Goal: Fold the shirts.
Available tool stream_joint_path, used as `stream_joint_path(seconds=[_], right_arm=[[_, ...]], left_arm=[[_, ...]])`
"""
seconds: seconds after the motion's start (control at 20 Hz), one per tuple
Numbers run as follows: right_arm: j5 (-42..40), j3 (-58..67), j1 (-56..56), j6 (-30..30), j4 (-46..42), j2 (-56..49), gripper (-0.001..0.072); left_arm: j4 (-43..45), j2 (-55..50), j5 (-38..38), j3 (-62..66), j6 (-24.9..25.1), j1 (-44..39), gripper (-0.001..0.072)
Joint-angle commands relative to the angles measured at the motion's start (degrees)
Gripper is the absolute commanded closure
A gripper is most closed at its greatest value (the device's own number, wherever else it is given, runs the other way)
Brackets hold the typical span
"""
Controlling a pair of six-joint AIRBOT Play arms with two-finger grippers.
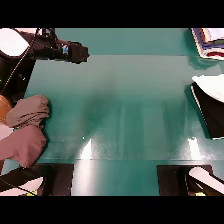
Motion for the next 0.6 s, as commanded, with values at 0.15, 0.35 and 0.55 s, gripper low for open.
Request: stream_joint_path(seconds=[0.15,0.35,0.55], right_arm=[[1.27,-13.92,-7.52,1.31,-12.13,6.36,0.0007],[-1.86,-13.9,-3.5,0.76,-1.99,9.31,0.0014],[-6.62,-13.9,14.14,0.74,4.7,11.58,0.0015]], left_arm=[[0.07,0.0,-1.44,0.0,0.96,-0.02,0.0679],[0.02,0.0,-1.68,0.0,0.92,-0.02,0.0679],[-0.15,0.0,-1.33,0.02,0.92,0.0,0.0679]])
